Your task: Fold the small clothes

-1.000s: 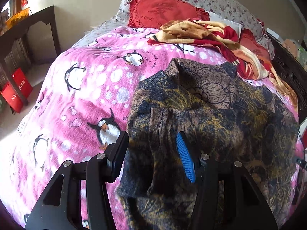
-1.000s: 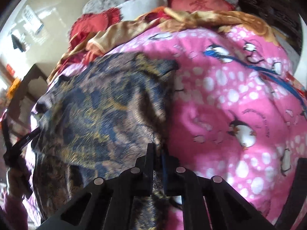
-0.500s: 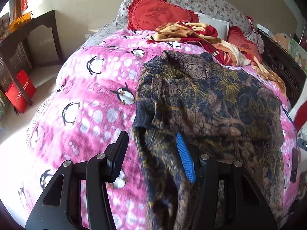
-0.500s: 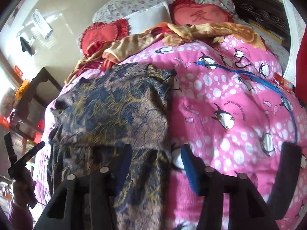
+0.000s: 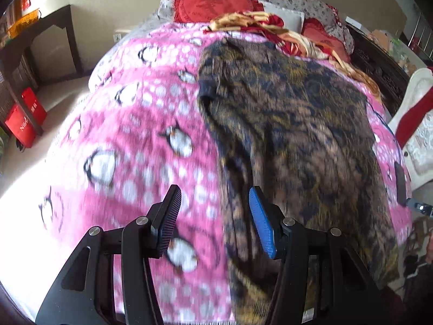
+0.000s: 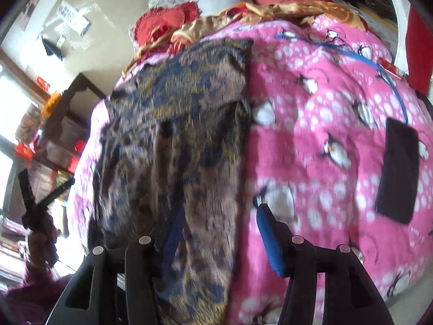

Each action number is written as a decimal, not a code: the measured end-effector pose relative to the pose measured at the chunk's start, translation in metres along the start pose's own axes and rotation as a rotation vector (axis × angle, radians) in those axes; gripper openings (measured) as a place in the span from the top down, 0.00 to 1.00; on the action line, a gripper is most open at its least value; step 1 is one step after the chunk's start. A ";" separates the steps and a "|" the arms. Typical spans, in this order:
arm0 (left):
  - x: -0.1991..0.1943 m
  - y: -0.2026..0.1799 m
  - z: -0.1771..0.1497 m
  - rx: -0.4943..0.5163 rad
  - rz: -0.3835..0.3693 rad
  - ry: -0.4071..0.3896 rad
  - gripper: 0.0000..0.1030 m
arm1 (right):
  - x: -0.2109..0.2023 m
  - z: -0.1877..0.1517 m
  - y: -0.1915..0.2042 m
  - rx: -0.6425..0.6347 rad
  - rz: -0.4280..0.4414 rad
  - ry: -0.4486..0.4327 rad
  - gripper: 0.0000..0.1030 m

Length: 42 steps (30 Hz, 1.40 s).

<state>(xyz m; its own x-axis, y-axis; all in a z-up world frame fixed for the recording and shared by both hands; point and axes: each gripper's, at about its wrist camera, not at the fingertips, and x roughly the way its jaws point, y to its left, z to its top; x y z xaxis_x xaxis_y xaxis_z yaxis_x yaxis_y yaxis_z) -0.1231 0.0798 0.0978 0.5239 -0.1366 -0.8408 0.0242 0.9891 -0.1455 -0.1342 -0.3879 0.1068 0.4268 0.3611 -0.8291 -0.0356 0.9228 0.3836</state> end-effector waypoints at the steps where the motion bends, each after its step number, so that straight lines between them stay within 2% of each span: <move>1: 0.000 0.000 -0.008 -0.002 -0.010 0.020 0.49 | 0.004 -0.012 0.001 -0.009 -0.009 0.022 0.48; 5: 0.001 -0.005 -0.034 0.022 -0.049 0.094 0.49 | 0.017 -0.044 -0.001 -0.005 0.005 0.070 0.48; 11: 0.005 -0.012 -0.053 0.036 -0.070 0.145 0.49 | 0.028 -0.072 0.003 0.003 0.044 0.115 0.48; 13: 0.005 -0.013 -0.056 0.033 -0.078 0.154 0.49 | 0.030 -0.078 0.010 -0.034 0.030 0.113 0.48; 15: 0.004 -0.014 -0.057 0.040 -0.076 0.156 0.49 | 0.030 -0.080 0.018 -0.079 0.006 0.092 0.63; 16: 0.003 -0.015 -0.058 0.044 -0.073 0.158 0.49 | 0.030 -0.080 0.021 -0.097 0.008 0.091 0.81; 17: 0.001 -0.014 -0.059 0.047 -0.072 0.161 0.49 | 0.030 -0.080 0.024 -0.107 0.000 0.082 0.94; 20: -0.004 -0.012 -0.066 0.042 -0.085 0.175 0.49 | 0.020 -0.078 0.021 -0.131 -0.054 0.040 0.97; 23: -0.005 -0.008 -0.074 0.005 -0.131 0.209 0.49 | 0.007 -0.073 0.006 -0.091 -0.098 -0.006 0.97; 27: 0.000 -0.008 -0.085 -0.019 -0.152 0.266 0.49 | 0.007 -0.072 -0.005 -0.043 -0.073 -0.002 0.97; 30: 0.000 -0.013 -0.087 -0.006 -0.148 0.272 0.49 | 0.006 -0.072 -0.006 -0.017 -0.058 0.002 0.97; 33: -0.006 -0.015 -0.083 -0.017 -0.166 0.242 0.49 | -0.002 -0.073 -0.011 0.018 -0.034 -0.008 0.87; 35: -0.008 -0.018 -0.079 -0.016 -0.178 0.228 0.49 | -0.006 -0.076 -0.011 0.021 -0.031 -0.006 0.53; 38: -0.003 -0.029 -0.077 0.040 -0.148 0.236 0.49 | -0.011 -0.079 -0.010 0.008 -0.030 -0.014 0.50; 42: 0.011 -0.037 -0.083 0.086 -0.120 0.290 0.49 | -0.010 -0.083 -0.009 0.013 -0.003 0.002 0.50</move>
<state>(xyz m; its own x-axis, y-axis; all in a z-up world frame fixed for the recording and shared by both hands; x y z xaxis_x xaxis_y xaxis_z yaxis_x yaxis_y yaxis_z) -0.1887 0.0372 0.0512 0.2490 -0.2502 -0.9356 0.1489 0.9644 -0.2183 -0.2132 -0.3886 0.0777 0.4253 0.3587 -0.8310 -0.0227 0.9221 0.3864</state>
